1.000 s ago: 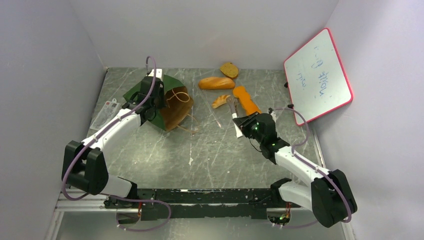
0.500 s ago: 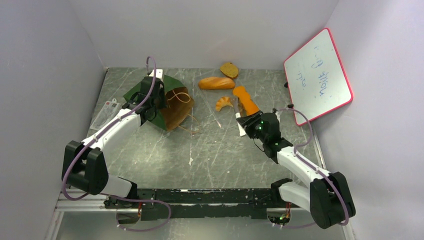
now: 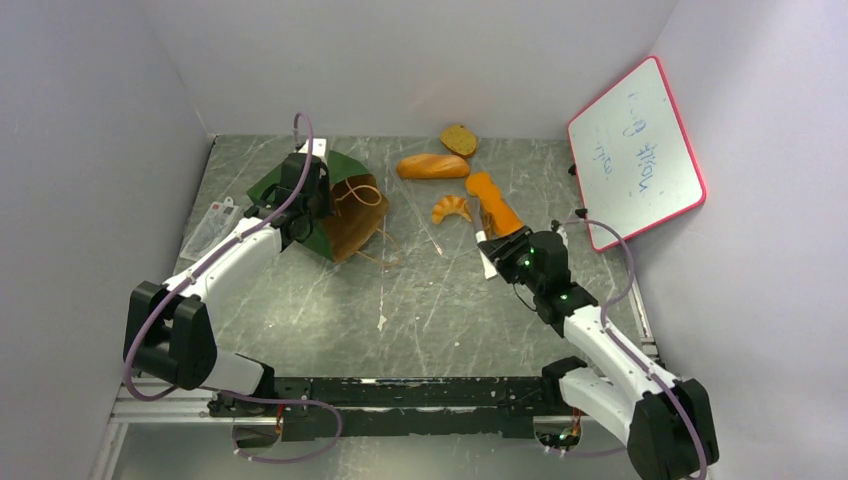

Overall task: Take the fake bread out of the paper bag
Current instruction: Place the fake bread in the container.

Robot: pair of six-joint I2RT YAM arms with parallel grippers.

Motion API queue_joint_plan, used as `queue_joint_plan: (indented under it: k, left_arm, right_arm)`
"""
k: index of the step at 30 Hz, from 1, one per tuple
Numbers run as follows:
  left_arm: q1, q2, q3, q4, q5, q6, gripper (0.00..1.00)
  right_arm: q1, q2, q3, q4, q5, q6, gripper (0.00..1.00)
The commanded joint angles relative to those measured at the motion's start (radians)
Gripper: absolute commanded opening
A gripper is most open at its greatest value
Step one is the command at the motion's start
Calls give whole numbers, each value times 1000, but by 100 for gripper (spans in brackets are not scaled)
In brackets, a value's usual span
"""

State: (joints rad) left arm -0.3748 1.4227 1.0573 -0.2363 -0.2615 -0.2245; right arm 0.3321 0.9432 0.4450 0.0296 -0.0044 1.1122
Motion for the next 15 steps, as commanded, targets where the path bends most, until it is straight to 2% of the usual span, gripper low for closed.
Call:
queue_joint_plan:
  k: [1,6,11,15]
  left_arm:
    - [-3,-28,14,10,32,18,7]
    - [0,-48,-20,28,85,36,7]
    - [1,-82,-58,18,68,42,7]
    - [1,-95,-57,-6,56,49,7]
  right_arm:
    - [-3,-55,53,-45,-7,-49,47]
    - [67,-46,130,-95,-7,-90,47]
    - [256,2,194,-74,79,-101,47]
    - [369,72,199,6,79,-80,47]
